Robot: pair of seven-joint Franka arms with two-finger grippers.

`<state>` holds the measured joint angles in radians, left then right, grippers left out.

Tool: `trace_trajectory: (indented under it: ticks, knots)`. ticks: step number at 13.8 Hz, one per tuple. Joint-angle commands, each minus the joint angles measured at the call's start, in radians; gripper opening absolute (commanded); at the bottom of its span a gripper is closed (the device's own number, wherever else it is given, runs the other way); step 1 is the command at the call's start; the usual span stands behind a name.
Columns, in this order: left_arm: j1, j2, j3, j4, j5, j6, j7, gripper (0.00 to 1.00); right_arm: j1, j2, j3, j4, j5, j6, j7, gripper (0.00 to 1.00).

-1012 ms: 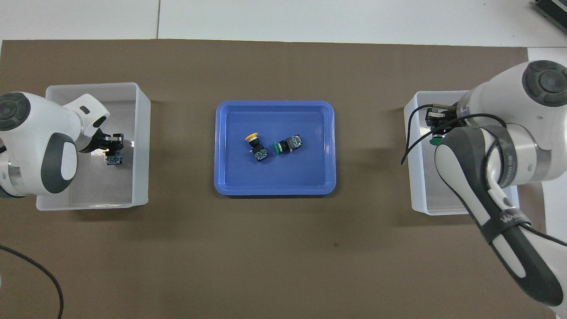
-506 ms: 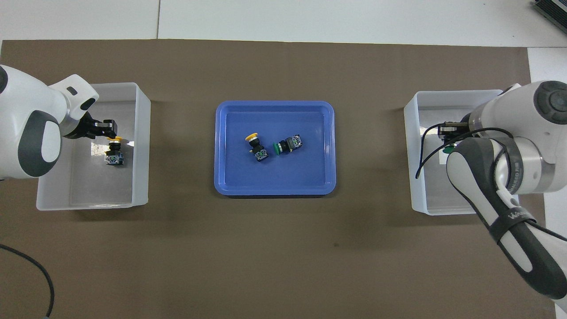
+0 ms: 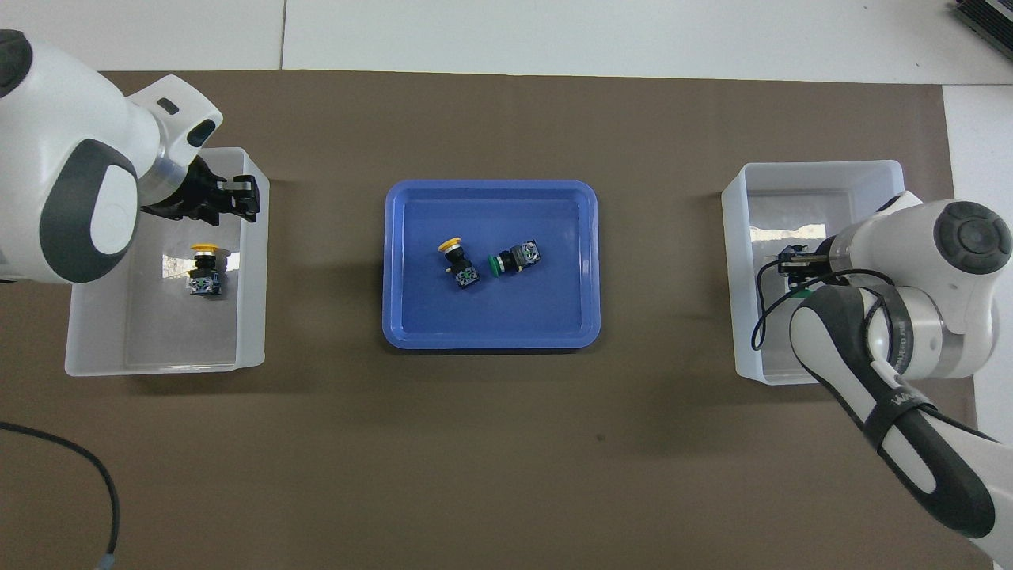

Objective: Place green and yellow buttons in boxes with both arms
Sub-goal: 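Reach the left gripper into the tray while the right gripper follows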

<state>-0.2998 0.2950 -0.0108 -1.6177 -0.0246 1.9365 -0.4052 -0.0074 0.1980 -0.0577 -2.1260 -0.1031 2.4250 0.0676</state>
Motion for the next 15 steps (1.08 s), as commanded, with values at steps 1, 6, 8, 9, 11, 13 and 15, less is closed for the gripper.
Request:
trace_trajectory:
  ticks: [1, 6, 8, 9, 11, 13, 15]
  knots:
    - [-0.071, -0.005, 0.015, -0.054, -0.009, 0.096, -0.098, 0.43, -0.005, -0.031, 0.006, -0.034, 0.002, 0.023, -0.019, 0.69]
    - [-0.172, 0.015, 0.015, -0.157, -0.009, 0.275, -0.205, 0.43, 0.01, -0.052, 0.007, 0.029, 0.003, -0.019, -0.006, 0.94]
    - [-0.211, 0.077, 0.017, -0.157, -0.009, 0.356, -0.271, 0.43, 0.04, -0.058, 0.007, 0.108, 0.026, -0.12, 0.001, 0.95]
    - [-0.219, 0.093, 0.017, -0.159, -0.009, 0.392, -0.291, 0.43, 0.052, -0.058, 0.007, 0.159, 0.043, -0.173, 0.014, 0.96]
    - [-0.229, 0.114, 0.015, -0.159, -0.009, 0.432, -0.305, 0.43, 0.087, -0.046, 0.007, 0.262, 0.045, -0.271, 0.078, 0.97]
    - [-0.255, 0.137, 0.017, -0.166, -0.009, 0.461, -0.34, 0.43, 0.147, -0.031, 0.006, 0.307, 0.045, -0.294, 0.203, 0.98]
    - [-0.271, 0.138, 0.017, -0.209, -0.009, 0.515, -0.343, 0.43, 0.185, -0.013, 0.007, 0.342, 0.045, -0.297, 0.265, 0.98]
